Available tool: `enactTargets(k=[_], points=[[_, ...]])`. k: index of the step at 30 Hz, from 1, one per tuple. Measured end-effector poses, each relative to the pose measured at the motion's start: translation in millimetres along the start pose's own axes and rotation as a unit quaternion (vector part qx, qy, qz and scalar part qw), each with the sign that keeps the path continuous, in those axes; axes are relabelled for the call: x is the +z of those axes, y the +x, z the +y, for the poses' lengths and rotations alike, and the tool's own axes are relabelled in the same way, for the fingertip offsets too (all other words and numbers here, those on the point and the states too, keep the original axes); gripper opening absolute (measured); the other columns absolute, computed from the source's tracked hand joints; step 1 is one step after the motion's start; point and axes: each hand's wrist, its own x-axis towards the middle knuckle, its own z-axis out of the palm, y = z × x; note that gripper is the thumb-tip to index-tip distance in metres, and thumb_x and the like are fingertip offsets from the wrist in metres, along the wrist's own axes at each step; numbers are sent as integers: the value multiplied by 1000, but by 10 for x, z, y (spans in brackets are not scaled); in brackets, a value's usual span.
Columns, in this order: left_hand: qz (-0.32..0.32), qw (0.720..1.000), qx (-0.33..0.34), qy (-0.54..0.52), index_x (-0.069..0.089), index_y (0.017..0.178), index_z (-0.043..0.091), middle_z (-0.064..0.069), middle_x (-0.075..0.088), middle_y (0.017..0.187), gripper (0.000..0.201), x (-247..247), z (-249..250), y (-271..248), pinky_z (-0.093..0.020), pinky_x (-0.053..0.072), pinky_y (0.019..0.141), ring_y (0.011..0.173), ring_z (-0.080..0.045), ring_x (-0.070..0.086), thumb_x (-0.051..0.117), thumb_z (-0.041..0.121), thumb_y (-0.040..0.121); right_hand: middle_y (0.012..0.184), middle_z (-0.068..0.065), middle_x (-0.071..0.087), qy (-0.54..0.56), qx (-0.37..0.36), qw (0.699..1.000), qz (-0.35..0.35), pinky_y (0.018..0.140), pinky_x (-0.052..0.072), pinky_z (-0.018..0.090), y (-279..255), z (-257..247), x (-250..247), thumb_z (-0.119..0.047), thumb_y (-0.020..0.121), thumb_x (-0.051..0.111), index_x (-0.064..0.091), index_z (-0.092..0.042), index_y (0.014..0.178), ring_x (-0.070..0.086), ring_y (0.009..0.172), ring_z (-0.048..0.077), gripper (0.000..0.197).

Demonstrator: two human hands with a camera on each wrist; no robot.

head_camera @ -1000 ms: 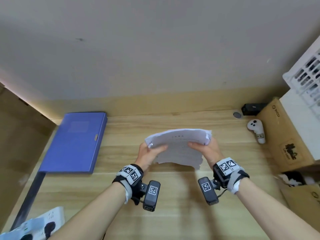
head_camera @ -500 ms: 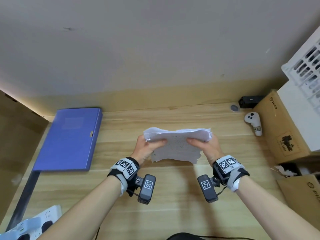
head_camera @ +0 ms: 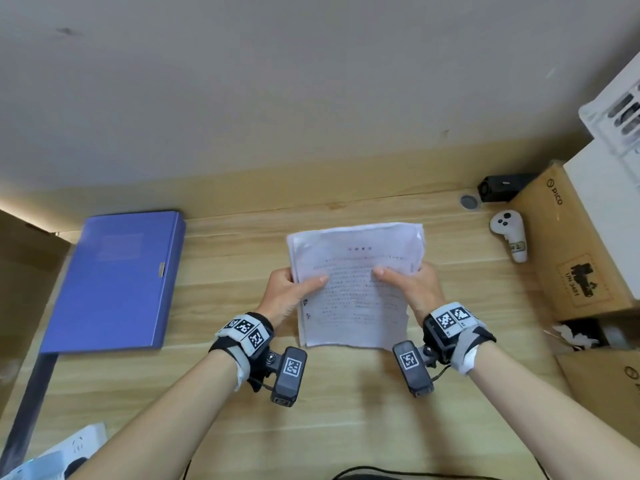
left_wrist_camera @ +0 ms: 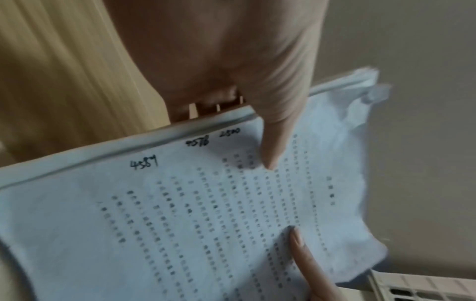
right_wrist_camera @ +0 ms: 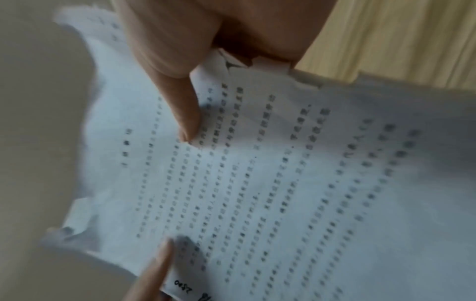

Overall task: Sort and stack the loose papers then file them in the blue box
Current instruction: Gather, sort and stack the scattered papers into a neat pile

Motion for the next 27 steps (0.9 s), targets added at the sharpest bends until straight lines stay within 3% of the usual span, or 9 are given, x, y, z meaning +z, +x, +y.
enactTargets(k=[3,6,10,13,17,23,27], points=[[7,997,-55,53,70,107,0,-11,75,106,30,50,-215,202,-25,60,68,82,-13,74,78,10,80,88,6,77,2,58,998,25,62,59,28,253,101,-26,-8,71,84,72,-3,96,74,78,21,28],[16,990,-107,88,67,111,3,-11,72,113,30,96,-472,378,-31,60,76,93,-21,72,75,7,82,89,7,77,-20,118,992,33,74,60,37,528,278,-59,-13,69,85,71,-6,97,75,84,25,32],[44,984,-144,98,68,112,3,-12,72,113,27,171,-685,565,-35,59,79,93,-24,71,71,2,84,100,11,75,-67,152,986,35,85,58,44,843,489,-51,-7,72,81,70,-7,99,72,90,29,29],[68,979,-163,100,69,112,2,-13,72,112,28,169,-816,686,-41,59,83,95,-27,72,70,2,84,97,5,75,-175,150,973,21,79,61,43,1012,666,-84,-15,66,77,69,-15,96,71,86,25,31],[96,976,-164,104,71,109,5,-10,74,107,24,163,-929,711,-36,60,77,89,-24,73,69,3,85,80,-3,66,-259,126,957,35,67,57,36,1037,830,-140,-20,63,70,62,-28,89,64,71,19,28],[123,966,-146,173,66,89,22,-2,75,95,14,175,-998,683,-41,62,76,81,-21,73,73,12,81,77,-1,63,-343,96,934,27,69,55,37,976,891,-197,-16,70,66,60,-25,84,59,70,20,18],[148,953,-139,227,61,97,20,3,70,88,20,177,-962,628,-36,59,74,79,-17,69,71,15,80,85,-3,64,-371,86,924,44,69,51,33,894,862,-191,-18,72,68,58,-23,97,61,76,20,28]])
